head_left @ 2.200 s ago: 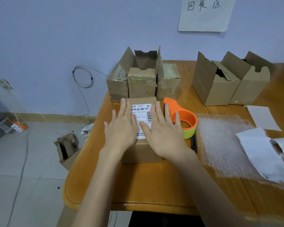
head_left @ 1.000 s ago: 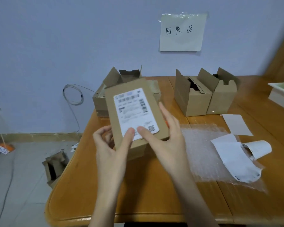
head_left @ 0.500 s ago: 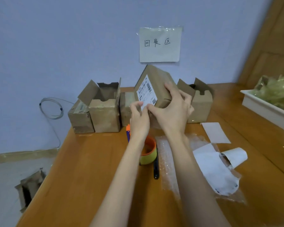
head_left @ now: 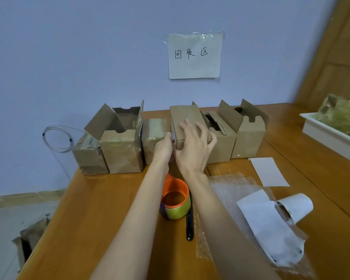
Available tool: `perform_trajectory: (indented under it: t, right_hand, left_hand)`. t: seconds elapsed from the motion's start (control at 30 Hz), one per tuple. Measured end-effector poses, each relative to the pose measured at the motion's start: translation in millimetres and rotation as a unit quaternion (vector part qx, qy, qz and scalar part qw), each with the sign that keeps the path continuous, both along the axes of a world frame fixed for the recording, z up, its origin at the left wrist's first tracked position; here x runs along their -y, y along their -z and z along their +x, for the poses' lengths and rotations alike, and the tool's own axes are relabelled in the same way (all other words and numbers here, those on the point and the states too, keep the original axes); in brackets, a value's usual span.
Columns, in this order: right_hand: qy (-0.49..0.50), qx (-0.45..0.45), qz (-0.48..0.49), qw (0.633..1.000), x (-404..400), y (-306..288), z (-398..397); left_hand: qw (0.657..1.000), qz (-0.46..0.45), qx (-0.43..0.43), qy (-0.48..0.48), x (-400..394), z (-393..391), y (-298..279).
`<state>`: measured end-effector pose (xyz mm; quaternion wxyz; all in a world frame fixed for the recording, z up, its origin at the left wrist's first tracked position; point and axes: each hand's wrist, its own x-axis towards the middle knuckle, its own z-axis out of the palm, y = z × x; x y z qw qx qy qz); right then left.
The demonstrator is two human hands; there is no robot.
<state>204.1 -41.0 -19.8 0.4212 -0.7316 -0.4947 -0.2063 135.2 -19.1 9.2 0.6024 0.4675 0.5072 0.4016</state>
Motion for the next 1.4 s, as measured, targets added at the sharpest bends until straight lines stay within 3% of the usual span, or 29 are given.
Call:
perform_trajectory:
  t: [0.3,0.6,0.83,1.03,1.17,1.23,1.3,1.4]
  right_hand:
    - [0.008,-0.05,-0.017,0.999,-37.6,2.6,12.2]
    - [0.002,0.019,-0.112,0.994,-43.9,28.2,16.0]
    - [0.053,0.035,-0.086,0.994,-31.3,22.5,6.7]
    - [0.025,0.042,-0.137,0.989,-16.4,15.2,8.7]
    - [0.015,0.05,-0.218,0.974,-6.5,-1.2,10.7]
    - [0.002,0.044,-0.252,0.967,-1.9,-11.4,10.3]
    - [-0.024,0.009,-0.246,0.969,4.8,-21.0,7.9]
    - [-0.09,-0.076,-0.176,0.977,14.1,-35.3,-1.1]
  left_hand:
    - [0.99,0.093,-0.102,-0.027,-17.9,22.5,3.9]
    - [0.986,0.09,-0.137,-0.028,-27.3,23.8,28.3]
    - [0.976,0.125,-0.178,-0.028,-21.7,20.8,30.3]
    - [0.969,0.116,-0.216,-0.013,-17.2,21.1,27.2]
    - [0.983,0.045,-0.137,0.111,-7.9,13.9,15.1]
    - [0.982,0.057,-0.115,0.141,-1.9,11.3,8.5]
    - [0.982,0.087,-0.116,0.125,3.7,9.3,1.3]
    - [0.984,0.142,-0.102,0.016,11.8,0.3,-11.7]
